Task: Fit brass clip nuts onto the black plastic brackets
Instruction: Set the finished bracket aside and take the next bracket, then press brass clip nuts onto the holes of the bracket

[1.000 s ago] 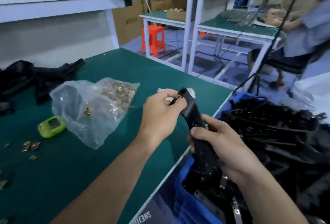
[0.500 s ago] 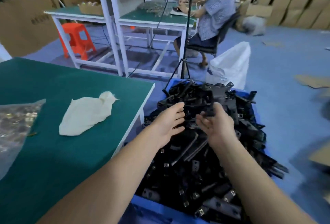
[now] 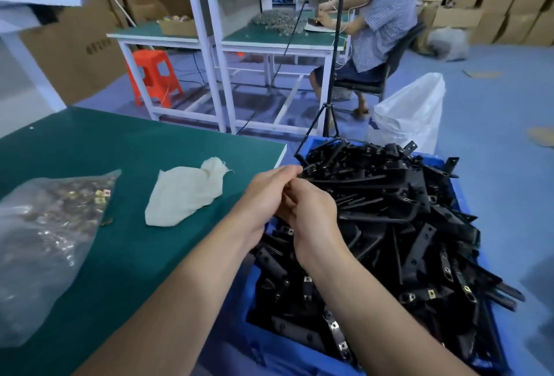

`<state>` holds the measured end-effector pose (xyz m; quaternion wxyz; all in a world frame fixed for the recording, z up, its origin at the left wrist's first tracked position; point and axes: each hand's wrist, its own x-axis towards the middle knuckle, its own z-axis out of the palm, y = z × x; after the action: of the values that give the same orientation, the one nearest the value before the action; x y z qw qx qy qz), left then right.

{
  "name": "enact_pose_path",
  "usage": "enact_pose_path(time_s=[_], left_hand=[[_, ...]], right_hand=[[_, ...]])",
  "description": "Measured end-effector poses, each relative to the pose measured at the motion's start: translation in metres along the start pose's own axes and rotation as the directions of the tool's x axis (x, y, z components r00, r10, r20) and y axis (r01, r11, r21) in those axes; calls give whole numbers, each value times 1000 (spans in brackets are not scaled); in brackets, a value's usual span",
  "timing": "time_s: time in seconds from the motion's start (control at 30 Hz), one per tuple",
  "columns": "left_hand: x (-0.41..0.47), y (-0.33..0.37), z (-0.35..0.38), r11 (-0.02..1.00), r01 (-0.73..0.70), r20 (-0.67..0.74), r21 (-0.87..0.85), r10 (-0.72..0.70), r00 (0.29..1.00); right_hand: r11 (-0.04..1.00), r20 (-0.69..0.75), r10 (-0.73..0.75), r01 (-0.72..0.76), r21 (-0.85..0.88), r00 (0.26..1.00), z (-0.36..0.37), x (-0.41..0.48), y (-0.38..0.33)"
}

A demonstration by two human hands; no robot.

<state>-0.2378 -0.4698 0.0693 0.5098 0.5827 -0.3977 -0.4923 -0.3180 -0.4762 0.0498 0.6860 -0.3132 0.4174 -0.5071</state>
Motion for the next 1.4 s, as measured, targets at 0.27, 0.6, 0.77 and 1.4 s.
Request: enact_pose_path(time_s=[0.27, 0.6, 0.77, 1.4], left_hand=[[-60, 30, -100, 981, -194, -306, 13, 189, 933], [-201, 25, -244, 965, -189, -565, 182, 260, 783], [-269, -5, -299, 965, -182, -773, 187, 259, 579], [-322, -121, -430, 596, 652, -881, 469, 265, 391]], right_hand=[[999, 234, -1, 11, -40, 972, 108, -46, 22], [988, 666, 63, 49, -148, 743, 219, -154, 103], [928, 830, 174, 193, -318, 530, 255, -200, 158], [116, 710, 71, 701, -704, 701, 443, -144, 268]])
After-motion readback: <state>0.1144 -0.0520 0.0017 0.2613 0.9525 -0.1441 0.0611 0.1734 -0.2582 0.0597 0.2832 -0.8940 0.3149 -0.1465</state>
